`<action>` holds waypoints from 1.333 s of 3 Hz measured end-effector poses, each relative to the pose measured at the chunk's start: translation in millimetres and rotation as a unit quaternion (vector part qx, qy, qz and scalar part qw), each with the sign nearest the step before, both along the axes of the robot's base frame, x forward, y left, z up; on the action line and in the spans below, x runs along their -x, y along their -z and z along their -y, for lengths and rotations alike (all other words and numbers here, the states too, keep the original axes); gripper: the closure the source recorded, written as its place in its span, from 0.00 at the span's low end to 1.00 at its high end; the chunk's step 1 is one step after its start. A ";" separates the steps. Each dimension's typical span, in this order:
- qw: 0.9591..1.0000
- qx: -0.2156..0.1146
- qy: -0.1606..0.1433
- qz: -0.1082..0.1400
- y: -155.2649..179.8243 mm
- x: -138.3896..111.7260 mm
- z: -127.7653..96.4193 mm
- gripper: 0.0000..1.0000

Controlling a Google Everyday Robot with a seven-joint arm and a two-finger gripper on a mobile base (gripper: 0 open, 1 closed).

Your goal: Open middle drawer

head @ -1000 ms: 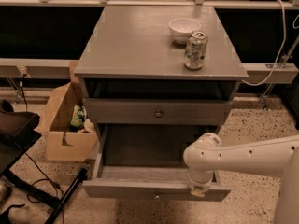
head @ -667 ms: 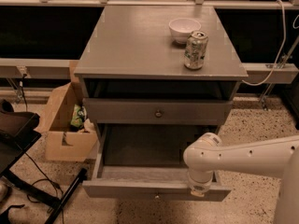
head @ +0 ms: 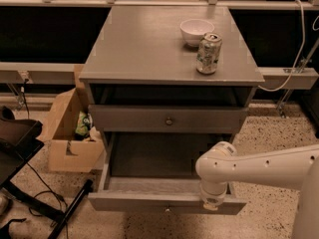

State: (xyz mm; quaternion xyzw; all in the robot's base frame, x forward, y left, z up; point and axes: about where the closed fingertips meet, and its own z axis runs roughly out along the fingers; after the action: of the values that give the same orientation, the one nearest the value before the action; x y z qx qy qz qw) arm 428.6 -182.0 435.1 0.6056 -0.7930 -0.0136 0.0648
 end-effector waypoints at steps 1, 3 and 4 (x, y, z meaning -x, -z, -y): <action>1.000 0.000 0.000 0.000 -0.2 0.0 0.0 0.06; 1.000 0.000 0.000 0.000 -0.2 0.0 0.0 0.00; 1.000 0.006 -0.003 0.015 -23.2 -9.8 1.9 0.00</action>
Offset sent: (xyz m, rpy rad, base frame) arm 0.0000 0.0000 0.0001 0.0000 0.0000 0.0000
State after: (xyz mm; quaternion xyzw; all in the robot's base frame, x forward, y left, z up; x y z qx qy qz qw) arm 438.4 -183.9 458.4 0.6080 -0.7919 0.0003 0.0563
